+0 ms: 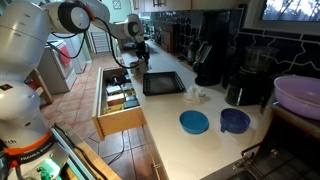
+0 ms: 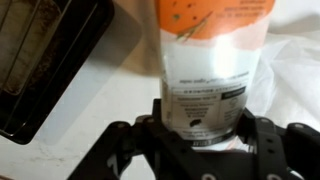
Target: Put the box in the drawer
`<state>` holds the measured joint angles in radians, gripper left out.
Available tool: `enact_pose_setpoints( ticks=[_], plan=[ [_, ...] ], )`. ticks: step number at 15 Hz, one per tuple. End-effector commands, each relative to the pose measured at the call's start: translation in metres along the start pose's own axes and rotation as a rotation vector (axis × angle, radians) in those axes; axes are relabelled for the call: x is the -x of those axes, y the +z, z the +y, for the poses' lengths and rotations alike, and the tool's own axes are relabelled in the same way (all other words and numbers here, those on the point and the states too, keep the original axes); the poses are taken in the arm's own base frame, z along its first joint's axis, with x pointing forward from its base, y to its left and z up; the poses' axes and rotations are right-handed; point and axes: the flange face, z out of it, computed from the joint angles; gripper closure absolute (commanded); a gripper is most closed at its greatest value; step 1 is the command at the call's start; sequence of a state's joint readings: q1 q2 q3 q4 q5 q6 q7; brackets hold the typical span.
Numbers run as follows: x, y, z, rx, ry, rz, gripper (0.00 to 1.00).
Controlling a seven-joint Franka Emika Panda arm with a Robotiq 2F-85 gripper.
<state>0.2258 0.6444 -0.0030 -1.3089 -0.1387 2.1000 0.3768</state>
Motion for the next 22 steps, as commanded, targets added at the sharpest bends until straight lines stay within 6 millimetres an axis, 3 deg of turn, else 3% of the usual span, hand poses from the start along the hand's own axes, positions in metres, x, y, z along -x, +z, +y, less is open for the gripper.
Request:
enact_pose_setpoints(
  ticks=[1, 6, 13, 22],
  plan=[
    [0.013, -0.020, 0.011, 0.018, 0.040, -0.045, 0.30],
    [0.047, -0.038, 0.017, 0.019, 0.098, -0.107, 0.33],
    [0.091, -0.037, 0.016, -0.018, 0.182, -0.173, 0.34],
    [0.198, -0.016, 0.008, -0.011, 0.324, -0.339, 0.36]
  ],
)
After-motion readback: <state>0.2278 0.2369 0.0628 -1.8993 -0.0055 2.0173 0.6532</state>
